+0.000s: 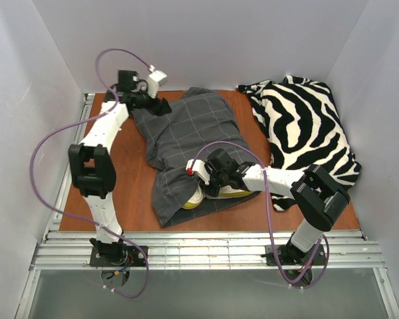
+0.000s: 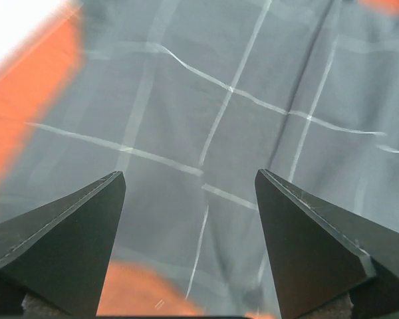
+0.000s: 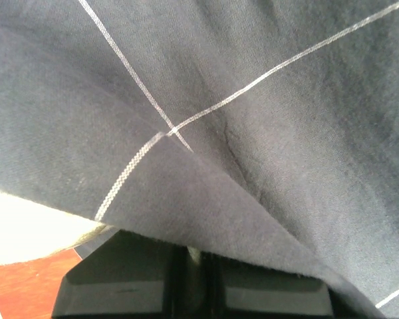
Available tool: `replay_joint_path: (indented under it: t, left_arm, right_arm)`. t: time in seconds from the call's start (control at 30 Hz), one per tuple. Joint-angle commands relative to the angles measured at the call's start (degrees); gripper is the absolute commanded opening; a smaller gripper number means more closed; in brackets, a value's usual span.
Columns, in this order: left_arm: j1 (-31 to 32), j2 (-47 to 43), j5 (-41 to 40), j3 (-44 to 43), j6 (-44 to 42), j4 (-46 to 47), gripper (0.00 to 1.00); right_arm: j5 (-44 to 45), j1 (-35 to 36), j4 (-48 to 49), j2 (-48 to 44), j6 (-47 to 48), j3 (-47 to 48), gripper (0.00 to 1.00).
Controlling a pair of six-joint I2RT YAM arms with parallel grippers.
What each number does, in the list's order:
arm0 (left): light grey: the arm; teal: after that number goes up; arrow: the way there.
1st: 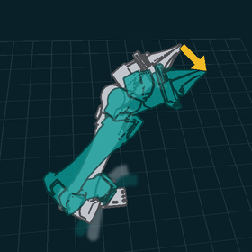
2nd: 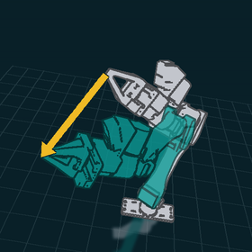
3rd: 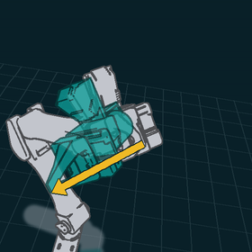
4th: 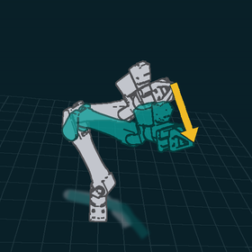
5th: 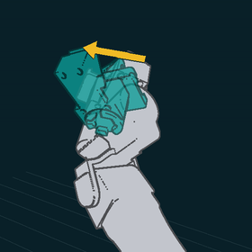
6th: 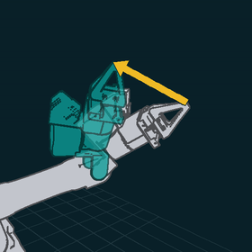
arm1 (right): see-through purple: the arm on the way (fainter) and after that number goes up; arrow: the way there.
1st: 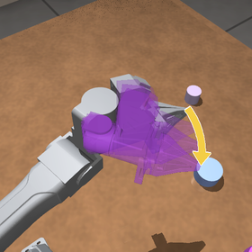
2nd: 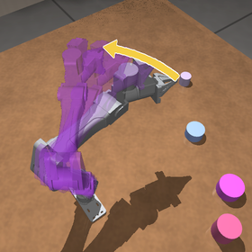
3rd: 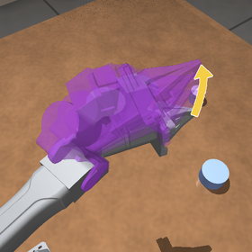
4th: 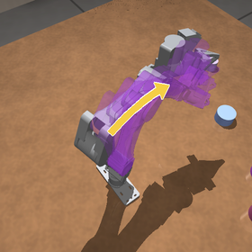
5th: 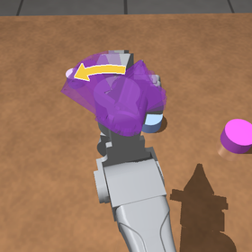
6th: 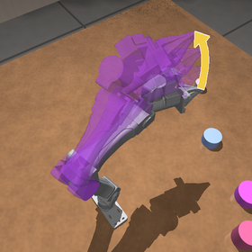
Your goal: Put the pillow into the pillowcase
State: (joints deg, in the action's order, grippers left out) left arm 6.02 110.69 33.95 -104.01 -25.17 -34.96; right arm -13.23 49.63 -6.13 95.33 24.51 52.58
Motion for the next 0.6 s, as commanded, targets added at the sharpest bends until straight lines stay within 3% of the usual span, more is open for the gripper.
replay_joint_path:
  t: [0.0, 0.13, 0.23, 0.27, 0.43, 0.57]
  left_arm:
    - [3.37, 6.45, -5.21, 2.05, -1.90, -1.52, 0.75]
    - [8.03, 8.22, -12.75, 4.69, -2.52, 3.13, 0.67]
    - [8.57, 10.15, -15.84, 3.64, -1.11, 3.85, 0.28]
    - [8.57, 10.07, -15.94, 3.46, -1.02, 3.93, 0.00]
    - [11.54, 2.01, -10.41, 7.49, -4.53, 1.66, 0.00]
    - [14.54, -4.78, 4.31, 8.29, -6.38, -6.86, 0.00]
  right_arm:
    - [-2.94, 1.09, -15.67, 1.71, -1.57, -4.50, 0.01]
    - [-2.32, 1.09, -14.96, 1.44, -1.40, -4.85, 0.01]
    - [-2.15, 1.09, -14.70, 1.44, -1.57, -5.12, 0.01]
    - [-1.97, 1.17, -14.61, 1.18, -1.75, -5.12, 0.01]
    - [-1.88, 1.26, -14.00, 1.09, -2.01, -4.68, 0.01]
    - [-1.36, 1.26, -13.12, 1.96, -2.45, -3.36, 0.01]
